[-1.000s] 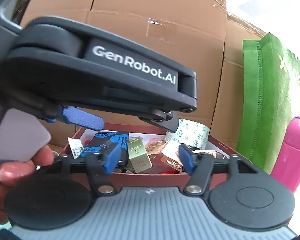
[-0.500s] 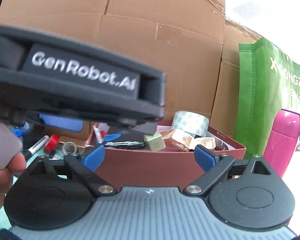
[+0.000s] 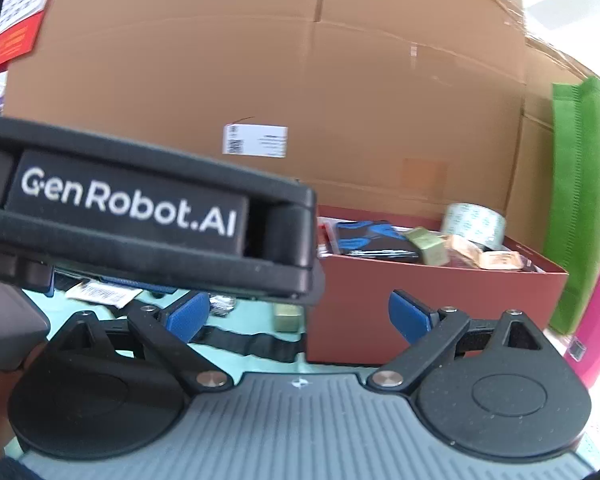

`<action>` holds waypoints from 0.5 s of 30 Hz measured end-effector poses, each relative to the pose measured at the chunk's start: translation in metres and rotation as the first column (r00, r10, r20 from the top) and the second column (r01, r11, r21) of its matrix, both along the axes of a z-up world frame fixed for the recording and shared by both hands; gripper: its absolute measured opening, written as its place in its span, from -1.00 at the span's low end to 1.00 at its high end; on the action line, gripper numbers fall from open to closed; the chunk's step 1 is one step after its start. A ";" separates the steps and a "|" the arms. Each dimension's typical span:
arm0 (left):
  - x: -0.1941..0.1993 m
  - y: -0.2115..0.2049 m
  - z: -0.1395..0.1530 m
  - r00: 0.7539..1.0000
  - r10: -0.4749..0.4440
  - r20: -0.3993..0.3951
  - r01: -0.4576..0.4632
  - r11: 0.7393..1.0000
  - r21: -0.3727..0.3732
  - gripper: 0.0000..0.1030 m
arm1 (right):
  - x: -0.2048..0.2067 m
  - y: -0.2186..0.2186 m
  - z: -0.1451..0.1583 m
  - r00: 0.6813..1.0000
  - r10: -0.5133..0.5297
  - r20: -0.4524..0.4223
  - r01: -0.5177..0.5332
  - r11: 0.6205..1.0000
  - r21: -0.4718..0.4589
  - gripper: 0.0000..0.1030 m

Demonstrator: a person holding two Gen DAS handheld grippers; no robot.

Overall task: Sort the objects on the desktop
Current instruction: 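Withdraw the open left tool from the maroon box, then grasp the black marker pen lying on the cloth with the left tool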

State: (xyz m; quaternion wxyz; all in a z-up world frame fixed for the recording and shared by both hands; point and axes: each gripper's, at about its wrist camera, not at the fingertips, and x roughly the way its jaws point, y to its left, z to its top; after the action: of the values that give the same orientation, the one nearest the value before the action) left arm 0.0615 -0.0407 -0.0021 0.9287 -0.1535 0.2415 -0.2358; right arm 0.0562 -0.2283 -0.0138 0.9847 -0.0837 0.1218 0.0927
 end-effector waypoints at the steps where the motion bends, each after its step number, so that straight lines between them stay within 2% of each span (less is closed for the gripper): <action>1: -0.001 0.005 -0.002 1.000 0.010 -0.012 -0.010 1.000 -0.008 0.94 | -0.001 0.002 0.000 1.000 0.006 -0.004 -0.006 1.000 -0.005 0.83; 9: -0.001 0.044 -0.020 0.989 0.101 -0.105 -0.107 0.993 -0.052 0.94 | -0.008 0.021 -0.009 0.996 0.065 -0.054 -0.066 0.998 -0.018 0.83; 12: 0.006 0.053 -0.025 0.984 0.109 -0.144 -0.122 0.989 -0.081 0.92 | -0.006 0.029 -0.014 0.994 0.084 -0.074 -0.087 0.995 -0.042 0.83; 15: 0.012 0.058 -0.029 0.979 0.123 -0.163 -0.136 0.988 -0.075 0.89 | -0.002 0.034 -0.018 0.990 0.096 -0.104 -0.101 0.994 -0.047 0.83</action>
State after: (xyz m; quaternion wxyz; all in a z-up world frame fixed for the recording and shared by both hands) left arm 0.0733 0.0169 -0.0309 0.9126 -0.2268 0.2935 -0.1720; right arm 0.0541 -0.1940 -0.0320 0.9689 -0.1105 0.1697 0.1422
